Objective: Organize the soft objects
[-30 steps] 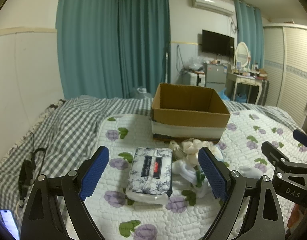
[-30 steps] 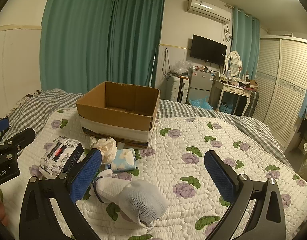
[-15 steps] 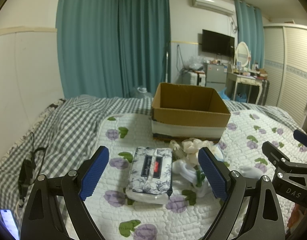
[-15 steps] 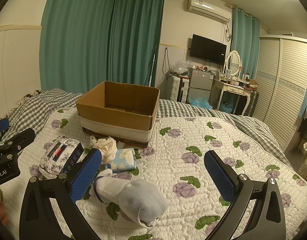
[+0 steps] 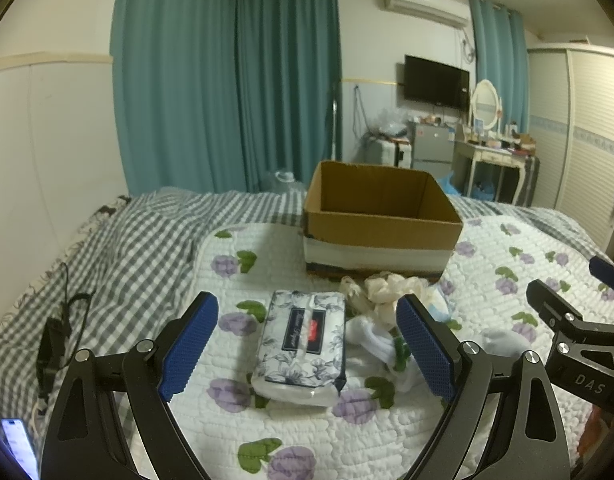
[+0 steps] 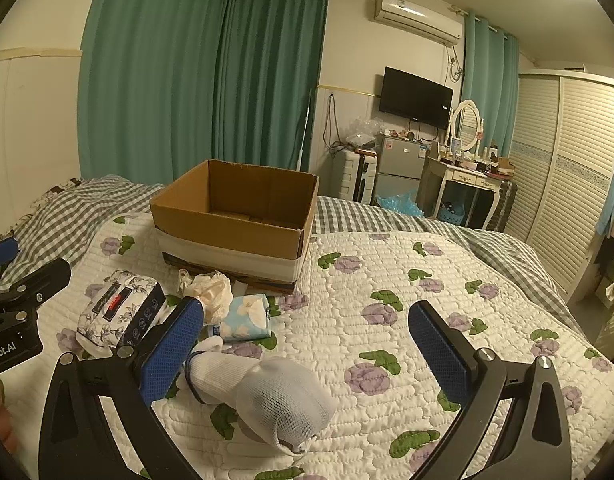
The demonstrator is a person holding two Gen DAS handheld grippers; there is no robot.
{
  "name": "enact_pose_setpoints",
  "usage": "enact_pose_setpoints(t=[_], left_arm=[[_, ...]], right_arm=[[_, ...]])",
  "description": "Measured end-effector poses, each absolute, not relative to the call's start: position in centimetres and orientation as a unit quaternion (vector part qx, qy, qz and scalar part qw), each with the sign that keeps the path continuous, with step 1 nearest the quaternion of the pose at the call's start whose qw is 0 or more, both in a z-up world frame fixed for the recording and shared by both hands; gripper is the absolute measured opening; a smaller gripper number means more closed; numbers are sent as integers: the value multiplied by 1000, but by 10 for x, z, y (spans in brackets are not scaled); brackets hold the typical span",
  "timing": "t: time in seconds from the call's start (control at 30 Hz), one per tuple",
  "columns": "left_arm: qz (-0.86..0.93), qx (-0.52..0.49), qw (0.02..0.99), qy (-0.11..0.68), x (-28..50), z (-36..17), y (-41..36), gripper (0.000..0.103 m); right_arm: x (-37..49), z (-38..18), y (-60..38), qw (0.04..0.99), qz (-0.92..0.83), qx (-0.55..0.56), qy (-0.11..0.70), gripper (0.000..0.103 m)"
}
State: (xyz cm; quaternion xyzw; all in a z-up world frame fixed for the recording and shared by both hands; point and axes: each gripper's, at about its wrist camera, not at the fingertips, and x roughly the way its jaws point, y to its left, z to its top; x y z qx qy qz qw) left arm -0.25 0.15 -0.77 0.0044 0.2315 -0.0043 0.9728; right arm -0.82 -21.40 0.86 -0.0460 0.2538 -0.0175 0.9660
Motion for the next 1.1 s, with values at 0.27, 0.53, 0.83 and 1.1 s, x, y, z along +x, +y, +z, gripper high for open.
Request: enact_pose_setpoints(t=[0.27, 0.53, 0.83, 1.1], left_arm=[[-5, 5, 973, 232, -2, -8, 1, 92], [-5, 5, 973, 233, -1, -8, 2, 92], [-5, 5, 973, 232, -2, -9, 2, 92], [-7, 6, 974, 228, -4, -12, 3, 92]], right_arm=[[-8, 8, -214, 966, -17, -46, 255, 103], [-8, 8, -214, 966, -17, -46, 255, 103], [-8, 7, -213, 966, -16, -46, 255, 103], [-12, 18, -215, 968, -14, -47, 248, 103]])
